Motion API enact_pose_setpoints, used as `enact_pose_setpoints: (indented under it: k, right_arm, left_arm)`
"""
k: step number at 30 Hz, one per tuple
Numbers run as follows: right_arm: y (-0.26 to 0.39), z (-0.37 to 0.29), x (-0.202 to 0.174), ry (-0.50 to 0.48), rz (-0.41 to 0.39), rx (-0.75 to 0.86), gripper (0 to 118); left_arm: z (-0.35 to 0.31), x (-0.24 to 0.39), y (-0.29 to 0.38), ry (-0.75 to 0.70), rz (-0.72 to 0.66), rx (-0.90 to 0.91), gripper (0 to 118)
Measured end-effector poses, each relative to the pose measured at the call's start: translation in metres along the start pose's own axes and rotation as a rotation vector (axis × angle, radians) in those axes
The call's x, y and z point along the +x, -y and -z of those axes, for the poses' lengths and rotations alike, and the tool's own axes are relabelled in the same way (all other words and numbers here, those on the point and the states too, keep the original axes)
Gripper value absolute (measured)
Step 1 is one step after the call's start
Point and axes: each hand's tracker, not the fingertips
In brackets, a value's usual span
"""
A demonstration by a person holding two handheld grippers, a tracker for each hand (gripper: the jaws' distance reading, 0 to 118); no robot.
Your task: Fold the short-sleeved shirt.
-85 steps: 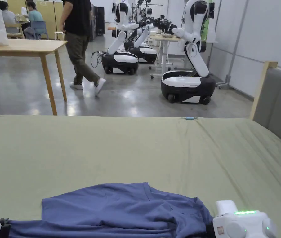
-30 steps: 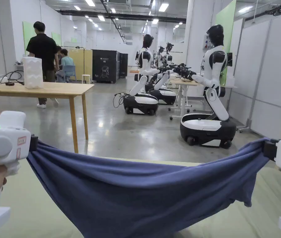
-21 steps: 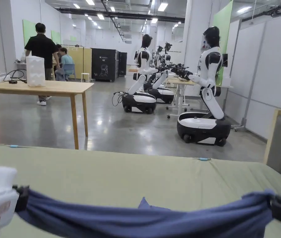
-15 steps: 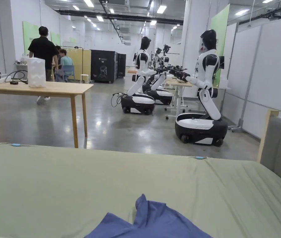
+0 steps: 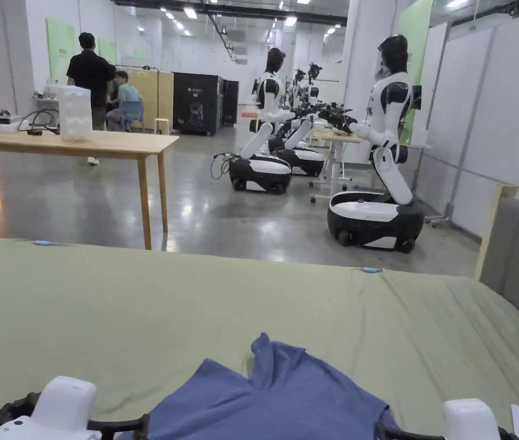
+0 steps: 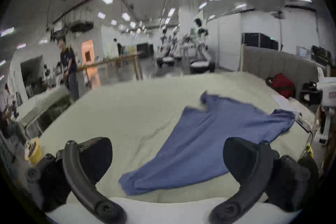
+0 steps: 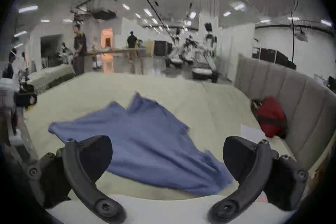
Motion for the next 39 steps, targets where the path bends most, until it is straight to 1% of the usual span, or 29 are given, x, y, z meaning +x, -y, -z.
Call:
enact_pose_setpoints:
  k: [2,3,4,5,6,7,8,9,10,12,13,15,16,17,19,20,21,22,23,25,26,28,29,30,32,33,36,38,39]
  right_arm:
    - [-0.005,0.002,-0.03,-0.027,0.025,0.039,118]
    - [-0.006,0.003,-0.042,-0.045,0.033,0.05,115]
    - [0.0,0.007,-0.05,-0.04,0.025,0.059,95]
    - [0.0,0.009,-0.062,0.009,-0.009,0.088,57]
    - [0.0,0.011,-0.071,0.064,-0.043,0.09,14]
    - [0.002,0.011,-0.075,0.076,-0.051,0.101,1]
    - [0.003,0.01,-0.072,0.024,-0.018,0.103,1]
    - [0.003,0.01,-0.072,-0.059,0.031,0.09,1]
    - [0.004,0.011,-0.075,-0.056,0.036,0.082,1]
    - [0.006,0.008,-0.076,-0.026,0.007,0.083,1]
    - [0.007,0.008,-0.076,-0.033,0.011,0.075,1]
    - [0.013,0.011,-0.074,-0.053,0.046,0.052,1]
    - [0.017,0.015,-0.076,-0.055,0.049,0.041,1]
    - [0.019,0.017,-0.077,-0.053,0.049,0.031,1]
    - [0.026,0.025,-0.078,-0.069,0.057,0.005,1]
    - [0.026,0.028,-0.082,-0.077,0.06,-0.011,1]
    - [0.029,0.033,-0.083,-0.076,0.062,-0.024,1]
    - [0.031,0.038,-0.084,-0.077,0.063,-0.041,1]
    - [0.033,0.043,-0.085,-0.078,0.064,-0.053,1]
    - [0.037,0.052,-0.088,-0.077,0.066,-0.074,1]
    - [0.037,0.056,-0.089,-0.077,0.062,-0.081,1]
    - [0.032,0.058,-0.096,-0.078,0.05,-0.095,1]
    - [0.032,0.06,-0.097,-0.076,0.044,-0.1,1]
    - [0.033,0.063,-0.098,-0.073,0.037,-0.107,1]
    - [0.037,0.071,-0.094,-0.072,0.032,-0.121,1]
    - [0.038,0.074,-0.093,-0.07,0.031,-0.129,1]
    - [0.037,0.079,-0.087,-0.061,0.029,-0.15,1]
    - [0.037,0.085,-0.08,-0.059,0.04,-0.164,1]
    - [0.036,0.09,-0.075,-0.056,0.043,-0.176,1]
  left_arm:
    - [0.005,0.014,0.006,-0.046,0.024,0.042,118]
    - [0.005,0.021,0.009,-0.051,0.026,0.042,116]
    - [0.007,0.022,0.014,-0.05,0.019,0.027,103]
    - [0.007,0.022,0.021,-0.056,0.018,0.028,71]
    - [0.008,0.022,0.024,-0.086,0.022,0.023,17]
    - [0.009,0.018,0.036,-0.15,0.044,0.035,0]
    - [0.006,0.011,0.044,-0.084,0.049,0.009,0]
    - [0.004,0.001,0.044,-0.054,0.015,-0.037,0]
    - [0.002,-0.012,0.051,-0.048,-0.033,-0.056,0]
    - [-0.002,-0.041,0.071,-0.091,-0.1,-0.09,0]
    - [-0.002,-0.059,0.075,-0.104,-0.146,-0.122,0]
    - [-0.002,-0.09,0.1,-0.13,-0.226,-0.185,0]
    - [-0.002,-0.103,0.113,-0.147,-0.245,-0.22,0]
    - [-0.002,-0.113,0.111,-0.163,-0.261,-0.243,0]
    - [-0.001,-0.131,0.133,-0.163,-0.306,-0.265,0]
    - [0.0,-0.136,0.142,-0.165,-0.311,-0.269,6]
    - [0.003,-0.138,0.136,-0.153,-0.311,-0.273,22]
    - [0.008,-0.141,0.141,-0.146,-0.31,-0.287,77]
    - [0.014,-0.142,0.144,-0.132,-0.307,-0.31,116]
    - [0.033,-0.141,0.143,-0.091,-0.28,-0.372,118]
    - [0.037,-0.143,0.148,-0.105,-0.301,-0.362,115]
    - [0.058,-0.148,0.152,-0.078,-0.307,-0.366,116]
    - [0.063,-0.144,0.121,-0.077,-0.309,-0.365,116]
    - [0.071,-0.145,0.116,-0.079,-0.312,-0.372,115]
    - [0.087,-0.147,0.107,-0.062,-0.317,-0.383,109]
    - [0.102,-0.147,0.127,-0.058,-0.311,-0.392,105]
    - [0.129,-0.148,0.13,-0.078,-0.264,-0.485,87]
    - [0.143,-0.141,0.14,-0.024,-0.241,-0.546,62]
    - [0.146,-0.136,0.143,-0.014,-0.23,-0.576,56]
